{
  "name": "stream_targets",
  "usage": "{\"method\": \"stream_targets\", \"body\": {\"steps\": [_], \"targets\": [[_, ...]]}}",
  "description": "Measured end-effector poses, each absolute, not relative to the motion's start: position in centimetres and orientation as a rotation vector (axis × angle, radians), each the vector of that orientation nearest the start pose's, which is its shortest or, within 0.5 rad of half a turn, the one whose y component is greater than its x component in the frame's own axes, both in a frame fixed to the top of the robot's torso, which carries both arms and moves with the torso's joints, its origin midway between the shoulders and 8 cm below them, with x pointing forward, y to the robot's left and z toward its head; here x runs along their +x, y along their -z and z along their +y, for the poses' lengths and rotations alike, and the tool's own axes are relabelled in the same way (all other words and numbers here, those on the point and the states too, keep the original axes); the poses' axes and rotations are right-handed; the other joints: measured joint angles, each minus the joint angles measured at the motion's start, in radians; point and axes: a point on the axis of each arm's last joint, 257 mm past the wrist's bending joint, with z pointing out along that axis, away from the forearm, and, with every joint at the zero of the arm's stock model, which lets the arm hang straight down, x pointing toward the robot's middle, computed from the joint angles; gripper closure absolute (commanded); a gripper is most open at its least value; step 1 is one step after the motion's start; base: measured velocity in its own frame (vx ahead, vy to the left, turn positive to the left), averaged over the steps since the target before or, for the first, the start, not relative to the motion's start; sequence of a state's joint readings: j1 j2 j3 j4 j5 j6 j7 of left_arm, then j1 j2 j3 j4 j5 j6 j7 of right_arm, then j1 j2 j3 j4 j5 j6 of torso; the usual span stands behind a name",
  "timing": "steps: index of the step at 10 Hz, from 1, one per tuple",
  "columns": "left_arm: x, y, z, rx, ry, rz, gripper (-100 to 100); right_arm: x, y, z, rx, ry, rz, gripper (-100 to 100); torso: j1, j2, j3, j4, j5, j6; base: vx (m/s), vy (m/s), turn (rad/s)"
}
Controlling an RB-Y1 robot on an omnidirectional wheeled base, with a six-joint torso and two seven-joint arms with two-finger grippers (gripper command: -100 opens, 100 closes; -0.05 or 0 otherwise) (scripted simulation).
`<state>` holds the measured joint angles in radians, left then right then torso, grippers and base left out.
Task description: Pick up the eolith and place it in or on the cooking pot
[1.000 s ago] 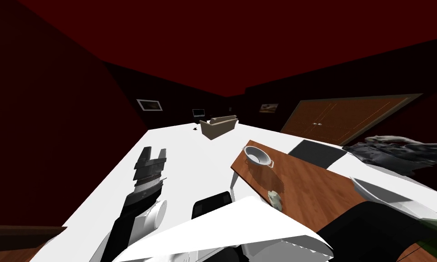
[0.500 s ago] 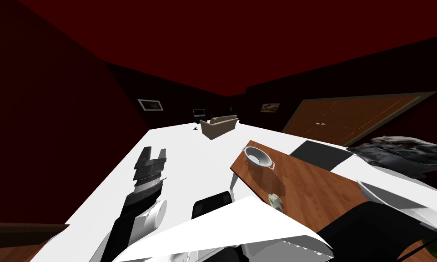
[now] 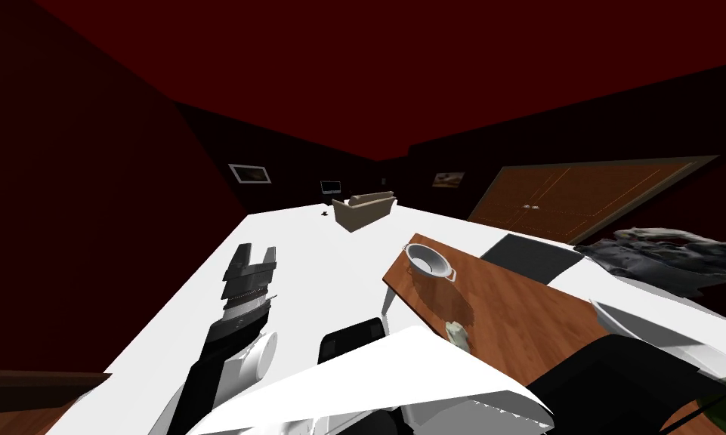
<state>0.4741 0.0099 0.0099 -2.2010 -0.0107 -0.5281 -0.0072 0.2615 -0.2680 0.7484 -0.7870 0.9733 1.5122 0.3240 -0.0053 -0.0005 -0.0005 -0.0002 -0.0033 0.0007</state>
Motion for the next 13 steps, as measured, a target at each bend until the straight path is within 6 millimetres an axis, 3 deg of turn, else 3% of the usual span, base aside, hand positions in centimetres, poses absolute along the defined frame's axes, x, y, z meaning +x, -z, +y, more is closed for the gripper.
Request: {"method": "stream_targets", "body": {"steps": [1, 2, 3, 6, 9, 13], "targets": [[35.6, -0.3, 28.0, -0.663, 1.282, 0.645, 0, 5.5, 50.1, -47.4, -0.139, 1.828, 2.387, 100, 0.0, 0.0, 0.0, 0.0, 0.0, 0.0, 0.0, 0.0, 0.0], [35.6, -0.3, 28.0, -0.663, 1.282, 0.645, 0, 5.5, 50.1, -47.4, -0.139, 1.828, 2.387, 0, 0.0, 0.0, 0.0, 0.0, 0.0, 0.0, 0.0, 0.0, 0.0], [35.6, -0.3, 28.0, -0.663, 1.282, 0.645, 0, 5.5, 50.1, -47.4, -0.139, 1.828, 2.387, 100, 0.0, 0.0, 0.0, 0.0, 0.0, 0.0, -0.083, 0.045, 0.186], [35.6, -0.3, 28.0, -0.662, 1.283, 0.645, 0, 7.5, 49.9, -47.2, -0.124, 1.821, 2.38, 100, 0.009, 0.012, 0.007, 0.002, -0.002, -0.002, -0.23, 0.124, 0.314], [35.6, -0.3, 28.0, -0.662, 1.283, 0.645, 0, 10.8, 50.0, -46.8, -0.118, 1.791, 2.378, 100, 0.007, 0.012, 0.007, 0.002, -0.005, -0.002, -0.196, 0.106, 0.266], [35.6, -0.3, 28.0, -0.662, 1.283, 0.645, 0, 16.0, 49.5, -47.8, -0.124, 1.751, 2.359, 100, 0.003, 0.011, 0.006, 0.002, -0.005, -0.002, -0.175, 0.079, 0.249]]}}
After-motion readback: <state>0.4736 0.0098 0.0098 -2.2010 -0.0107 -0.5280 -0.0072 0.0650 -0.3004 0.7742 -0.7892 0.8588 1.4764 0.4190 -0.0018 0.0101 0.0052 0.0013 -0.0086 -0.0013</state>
